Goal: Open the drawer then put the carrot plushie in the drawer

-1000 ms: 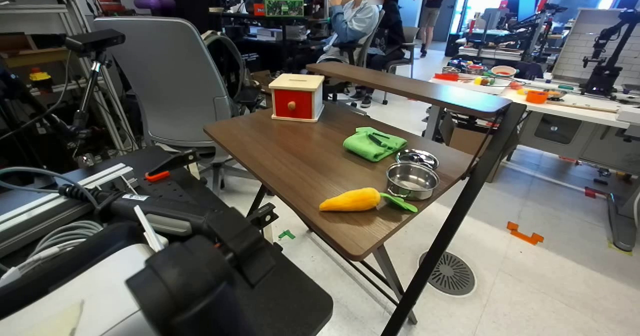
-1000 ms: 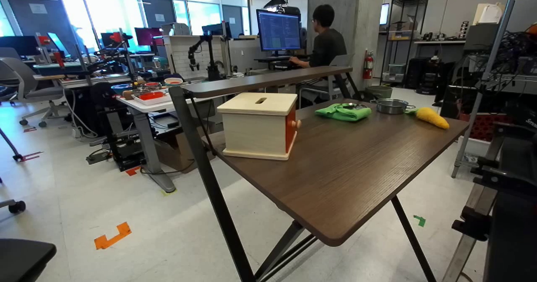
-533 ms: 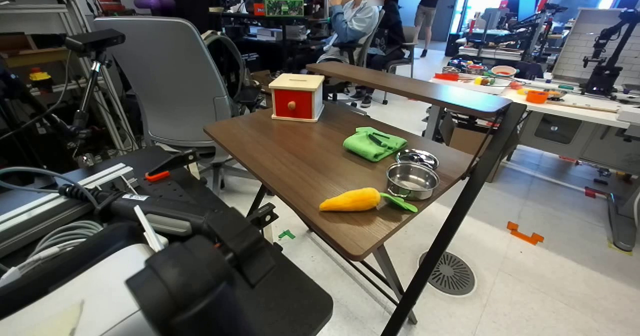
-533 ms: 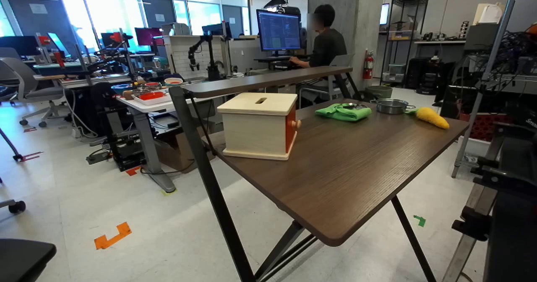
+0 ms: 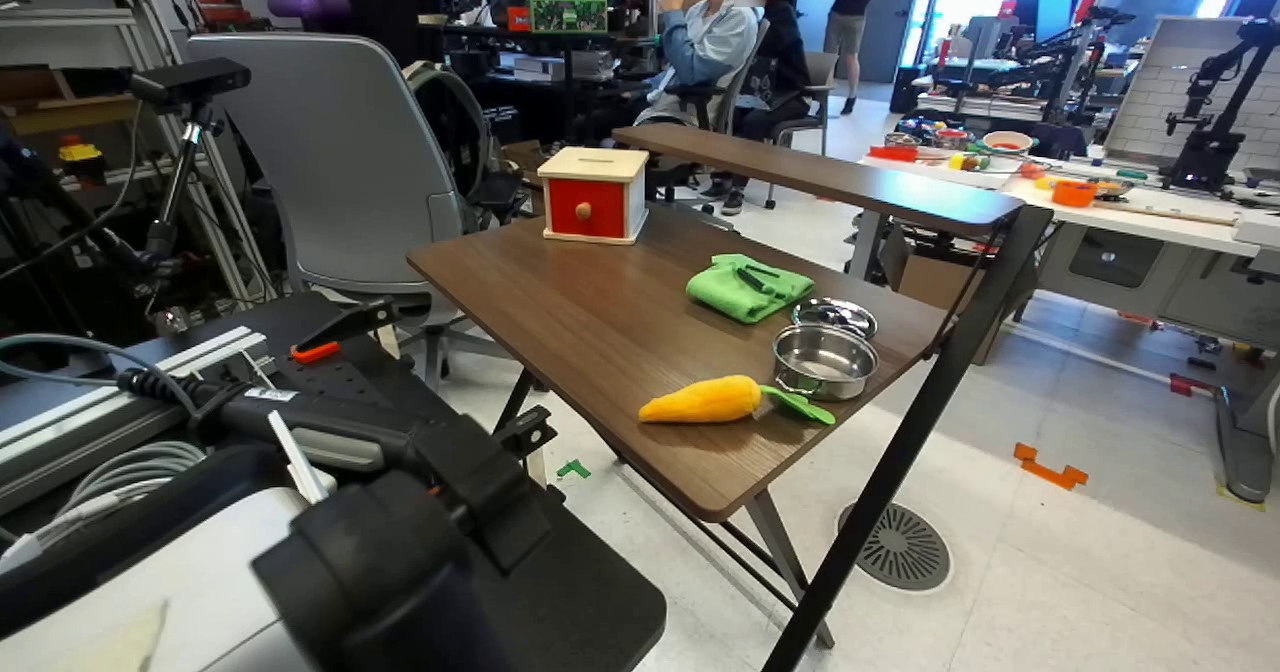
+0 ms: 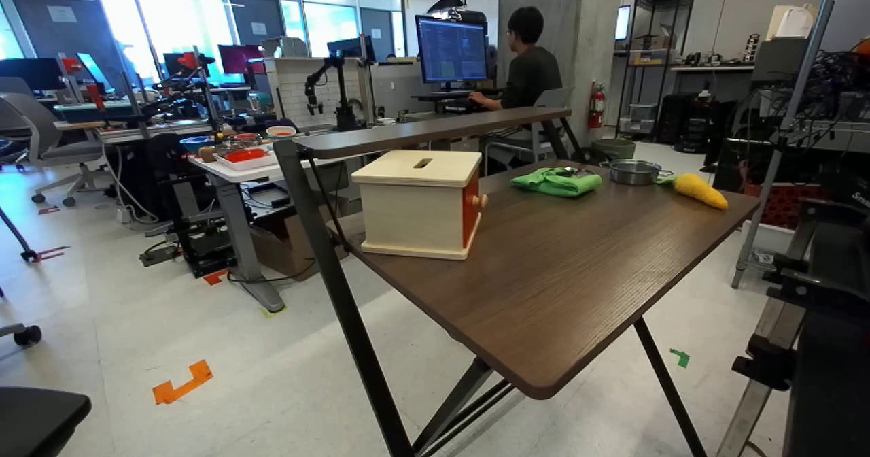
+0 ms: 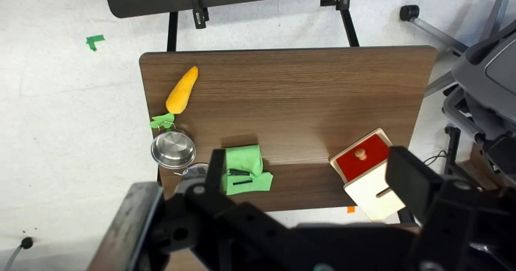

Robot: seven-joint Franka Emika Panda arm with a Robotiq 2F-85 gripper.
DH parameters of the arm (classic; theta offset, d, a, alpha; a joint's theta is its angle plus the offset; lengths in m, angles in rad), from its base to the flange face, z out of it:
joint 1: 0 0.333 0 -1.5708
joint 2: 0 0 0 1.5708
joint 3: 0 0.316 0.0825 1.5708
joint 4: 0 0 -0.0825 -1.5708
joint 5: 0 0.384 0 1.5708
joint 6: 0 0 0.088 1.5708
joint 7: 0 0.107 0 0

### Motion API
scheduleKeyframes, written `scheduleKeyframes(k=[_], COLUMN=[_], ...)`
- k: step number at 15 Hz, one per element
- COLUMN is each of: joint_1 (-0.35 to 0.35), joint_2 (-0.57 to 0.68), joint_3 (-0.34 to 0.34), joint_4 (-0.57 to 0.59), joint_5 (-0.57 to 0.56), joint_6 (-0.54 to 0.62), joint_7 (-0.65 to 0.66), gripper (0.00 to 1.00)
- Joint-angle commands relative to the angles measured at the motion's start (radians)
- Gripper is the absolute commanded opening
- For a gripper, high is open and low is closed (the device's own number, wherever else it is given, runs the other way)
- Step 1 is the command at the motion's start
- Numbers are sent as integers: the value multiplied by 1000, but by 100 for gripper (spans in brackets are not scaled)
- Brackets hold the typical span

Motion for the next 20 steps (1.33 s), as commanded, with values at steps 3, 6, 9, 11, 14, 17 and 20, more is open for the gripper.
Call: scheduleKeyframes(k=[3,6,9,11,14,17,20], joint_1=[-10,-10,-10,-10,-10,-10,-10], joint_2=[82,87,60,59,59,59,59], joint_3=[3,5,5,5,5,5,5], joint_4=[-29,-24,-23,-23,-23,-23,-23], joint_5=[6,5,5,5,5,5,5], joint_6=[102,101,98,98,98,98,98], joint_7=[9,10,10,10,10,10,10], gripper=[100,100,100,100,100,100,100])
